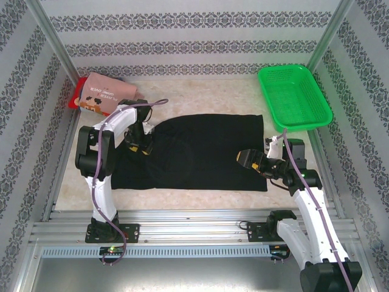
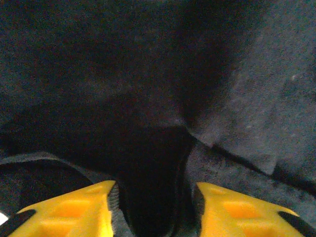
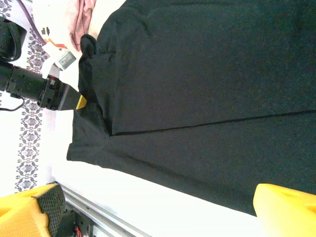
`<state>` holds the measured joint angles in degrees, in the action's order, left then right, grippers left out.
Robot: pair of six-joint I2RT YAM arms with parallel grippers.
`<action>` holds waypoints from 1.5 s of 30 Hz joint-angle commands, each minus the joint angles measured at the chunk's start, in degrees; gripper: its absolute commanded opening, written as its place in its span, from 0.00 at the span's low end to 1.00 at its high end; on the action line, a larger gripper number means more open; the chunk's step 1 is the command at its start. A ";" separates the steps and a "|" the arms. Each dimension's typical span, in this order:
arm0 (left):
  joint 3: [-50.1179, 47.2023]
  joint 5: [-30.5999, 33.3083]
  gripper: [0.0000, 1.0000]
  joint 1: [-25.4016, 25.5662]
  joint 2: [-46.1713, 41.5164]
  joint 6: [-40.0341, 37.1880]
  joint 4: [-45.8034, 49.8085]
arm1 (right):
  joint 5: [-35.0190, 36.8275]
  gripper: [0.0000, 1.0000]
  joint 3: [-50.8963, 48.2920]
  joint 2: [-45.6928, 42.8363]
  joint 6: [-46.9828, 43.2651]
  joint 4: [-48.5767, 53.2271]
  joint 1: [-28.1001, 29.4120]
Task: Fold and stack the t-shirts
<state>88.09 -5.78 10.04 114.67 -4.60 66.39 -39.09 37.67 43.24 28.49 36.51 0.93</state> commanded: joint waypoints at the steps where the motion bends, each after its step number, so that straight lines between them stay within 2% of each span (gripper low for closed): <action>1: -0.87 -1.01 0.37 -0.39 0.30 0.49 0.52 | -0.33 0.98 1.35 0.21 -0.45 -1.27 0.77; 5: 0.14 -1.28 0.20 -0.38 0.14 0.29 1.20 | -0.17 0.98 1.27 1.04 -0.13 -1.83 0.81; 11: 4.48 -3.54 0.07 -0.38 -0.58 0.86 2.42 | 0.58 0.98 1.35 1.49 0.02 -2.06 0.87; 20: 11.51 -5.03 0.06 -0.20 2.39 1.18 3.74 | 0.73 0.98 0.92 1.62 0.40 -2.14 1.00; 27: 11.73 -4.94 0.11 -0.04 5.51 0.91 2.18 | 0.59 0.98 0.47 2.10 0.68 -2.51 1.13; 33: 11.73 -4.22 0.23 0.84 6.57 1.63 -0.82 | 0.70 0.98 0.65 2.68 0.62 -2.63 1.15; 35: 11.92 -3.65 0.35 0.94 6.60 2.72 -1.81 | 0.68 0.98 0.80 3.21 0.69 -2.92 1.26; 38: 11.62 -1.99 0.59 0.88 4.98 5.29 -3.20 | 0.99 0.98 1.17 4.10 0.67 -3.02 1.50; 41: 9.72 0.54 0.76 0.84 -0.12 8.95 -5.13 | 1.82 0.98 1.60 5.71 0.78 -2.61 2.29; 42: 8.86 1.20 0.85 0.66 -2.06 10.33 -5.57 | 2.02 0.98 1.69 6.24 0.82 -2.67 2.73; 45: 4.31 2.80 0.91 -0.65 -9.74 16.63 -6.80 | 4.68 0.98 1.89 7.73 2.42 -3.38 6.11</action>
<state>94.61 -5.87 10.35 113.08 5.02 61.17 -37.10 37.78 50.09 29.28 34.09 4.73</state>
